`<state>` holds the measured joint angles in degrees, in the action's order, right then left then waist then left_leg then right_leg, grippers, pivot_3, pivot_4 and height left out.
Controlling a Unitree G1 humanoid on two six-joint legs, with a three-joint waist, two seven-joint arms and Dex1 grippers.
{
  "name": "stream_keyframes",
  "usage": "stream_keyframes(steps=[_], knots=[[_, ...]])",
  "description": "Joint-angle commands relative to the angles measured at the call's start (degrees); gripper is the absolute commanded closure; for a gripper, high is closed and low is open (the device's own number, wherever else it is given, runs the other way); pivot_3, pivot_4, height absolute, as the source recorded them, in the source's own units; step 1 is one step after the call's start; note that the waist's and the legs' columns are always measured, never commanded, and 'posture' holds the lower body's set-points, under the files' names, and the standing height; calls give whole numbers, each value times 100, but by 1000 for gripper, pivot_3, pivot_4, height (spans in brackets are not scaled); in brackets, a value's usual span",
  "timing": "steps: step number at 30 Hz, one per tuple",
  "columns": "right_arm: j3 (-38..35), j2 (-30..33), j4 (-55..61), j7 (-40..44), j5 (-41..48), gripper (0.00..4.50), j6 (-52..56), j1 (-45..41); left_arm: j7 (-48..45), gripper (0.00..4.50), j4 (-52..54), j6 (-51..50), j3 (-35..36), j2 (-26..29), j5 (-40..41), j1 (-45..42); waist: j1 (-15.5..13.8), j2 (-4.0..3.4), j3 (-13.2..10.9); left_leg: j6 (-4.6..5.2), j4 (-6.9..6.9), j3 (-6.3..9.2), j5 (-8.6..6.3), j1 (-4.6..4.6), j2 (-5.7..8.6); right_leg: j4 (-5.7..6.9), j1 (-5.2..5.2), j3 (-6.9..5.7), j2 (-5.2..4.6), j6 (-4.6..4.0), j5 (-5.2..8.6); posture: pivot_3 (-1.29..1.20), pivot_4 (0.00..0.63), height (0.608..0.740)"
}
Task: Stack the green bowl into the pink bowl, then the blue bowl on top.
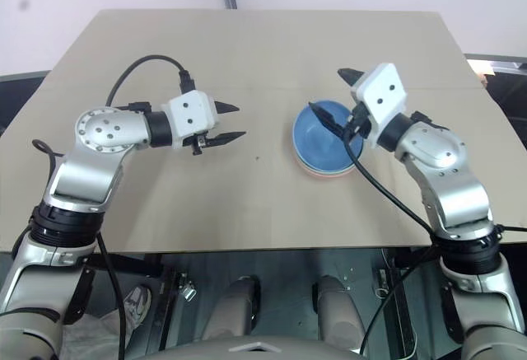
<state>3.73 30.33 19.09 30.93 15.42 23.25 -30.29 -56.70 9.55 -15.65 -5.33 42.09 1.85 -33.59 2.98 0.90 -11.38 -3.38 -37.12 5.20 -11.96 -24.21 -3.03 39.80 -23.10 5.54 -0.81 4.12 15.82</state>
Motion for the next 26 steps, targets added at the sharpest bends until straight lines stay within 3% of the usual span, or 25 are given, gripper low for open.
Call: stream_keyframes(steps=[1,4,9,10,17,21,26], knots=[[19,-8,255,290,119,460,-138,33,267,2096,642,151,949,-363,992,529,-27,-1,-1,0,3,-4,0,-6,1,-2,-2,1,-5,0,0,0,150,740],[-140,218,640,540,292,460,18,366,201,2096,1017,-77,1507,-280,1535,1098,-57,-1,-1,0,2,-1,0,-29,1,-10,-19,-3,-7,-1,0,0,150,740],[-955,905,1227,1092,1367,460,981,947,-692,476,1254,-1272,2358,251,3282,2013,-61,-2,-1,0,-2,1,0,-41,1,-1,-32,-6,-7,0,-1,0,150,740],[-1153,1039,1298,1157,1575,0,1141,1035,-665,59,1263,-1314,2457,273,3395,2131,-66,-2,-1,0,-3,-2,0,-35,1,0,-29,-4,-8,0,0,0,150,740],[-2620,2194,1381,1887,1918,0,1435,2295,-264,59,1187,-1229,3108,168,3638,2919,-65,-1,-1,0,-1,-9,-1,1,-3,-7,0,2,-4,-1,2,0,150,740],[-3523,2573,1274,2445,2050,0,1525,3144,-619,59,1156,-1146,3372,408,3722,3396,-66,1,0,1,3,-15,-1,14,-3,-10,8,7,-4,-1,3,0,150,740],[-3876,2731,1106,2684,2055,0,1464,3488,-813,59,1218,-1055,3582,581,3779,3876,-42,1,0,0,12,-32,-2,47,-7,-15,28,21,-4,9,24,0,150,740]])
